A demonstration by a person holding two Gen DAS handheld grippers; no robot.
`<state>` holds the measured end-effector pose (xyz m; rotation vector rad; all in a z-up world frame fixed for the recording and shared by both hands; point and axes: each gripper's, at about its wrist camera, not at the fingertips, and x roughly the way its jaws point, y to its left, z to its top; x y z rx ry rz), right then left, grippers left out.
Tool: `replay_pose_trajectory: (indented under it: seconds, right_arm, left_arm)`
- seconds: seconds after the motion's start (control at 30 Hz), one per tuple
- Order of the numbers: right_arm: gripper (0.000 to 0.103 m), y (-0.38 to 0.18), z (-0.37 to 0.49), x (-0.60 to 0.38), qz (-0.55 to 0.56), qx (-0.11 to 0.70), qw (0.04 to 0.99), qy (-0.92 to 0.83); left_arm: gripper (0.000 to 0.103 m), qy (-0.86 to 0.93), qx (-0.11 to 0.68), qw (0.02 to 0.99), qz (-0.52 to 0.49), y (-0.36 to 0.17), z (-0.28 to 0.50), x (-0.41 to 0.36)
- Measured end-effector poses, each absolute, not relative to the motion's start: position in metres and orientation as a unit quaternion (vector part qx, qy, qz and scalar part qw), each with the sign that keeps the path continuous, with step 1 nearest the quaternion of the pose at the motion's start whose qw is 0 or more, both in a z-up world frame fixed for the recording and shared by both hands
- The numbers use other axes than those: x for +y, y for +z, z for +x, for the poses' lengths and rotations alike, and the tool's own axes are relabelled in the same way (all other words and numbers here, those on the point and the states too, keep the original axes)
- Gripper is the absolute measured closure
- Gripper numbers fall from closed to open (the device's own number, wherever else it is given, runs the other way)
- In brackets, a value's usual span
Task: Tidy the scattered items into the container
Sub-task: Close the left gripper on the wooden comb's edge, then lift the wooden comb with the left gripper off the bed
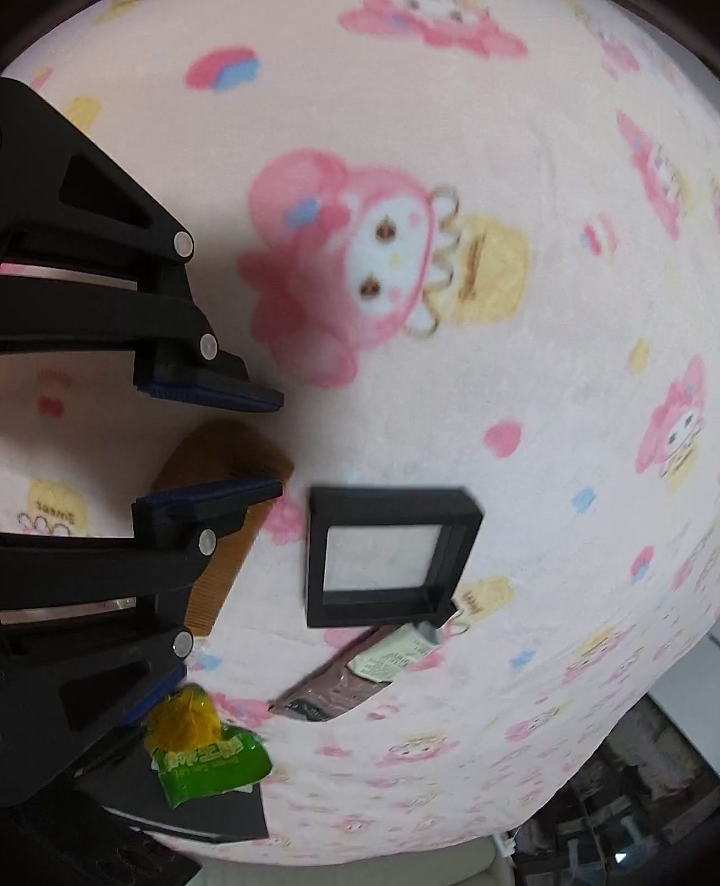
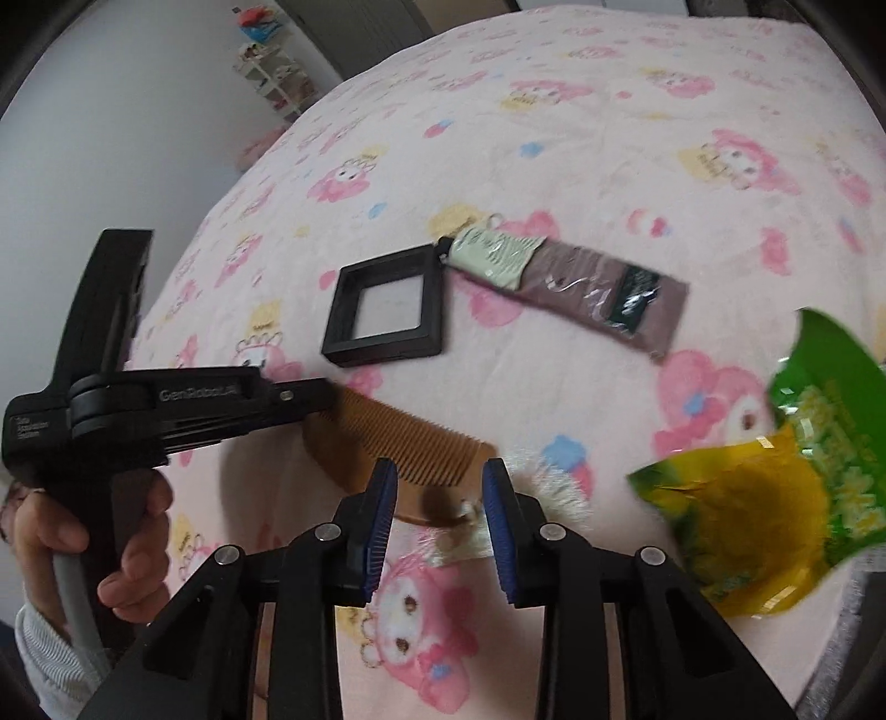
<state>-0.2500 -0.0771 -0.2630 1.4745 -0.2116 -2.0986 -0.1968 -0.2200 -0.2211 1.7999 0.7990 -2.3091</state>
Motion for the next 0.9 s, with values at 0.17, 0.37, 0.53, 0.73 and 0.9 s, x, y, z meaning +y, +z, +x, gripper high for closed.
replay_pose_trajectory:
  seconds: [0.17, 0.37, 0.53, 0.73, 0.9]
  right_arm:
    - [0.067, -0.273, -0.260, -0.051, 0.575, -0.095, 0.269, -0.767]
    - [0.047, -0.276, -0.262, -0.072, 0.561, -0.096, 0.302, -0.765]
    - [0.063, -0.258, -0.259, -0.065, 0.543, -0.109, 0.307, -0.774]
    - [0.069, -0.219, -0.241, -0.039, 0.526, -0.129, 0.330, -0.773]
    - [0.071, -0.199, -0.222, -0.033, 0.524, -0.091, 0.309, -0.788]
  left_arm:
    - [0.078, -0.749, 0.269, 0.051, 0.603, -0.218, -0.176, -0.216]
    - [0.076, -0.750, 0.252, 0.064, 0.608, -0.216, -0.160, -0.213]
    - [0.078, -0.756, 0.259, 0.054, 0.599, -0.209, -0.172, -0.200]
    - [0.081, -0.758, 0.306, -0.041, 0.574, -0.187, -0.126, -0.174]
    - [0.080, -0.776, 0.278, -0.027, 0.566, -0.198, -0.207, -0.182]
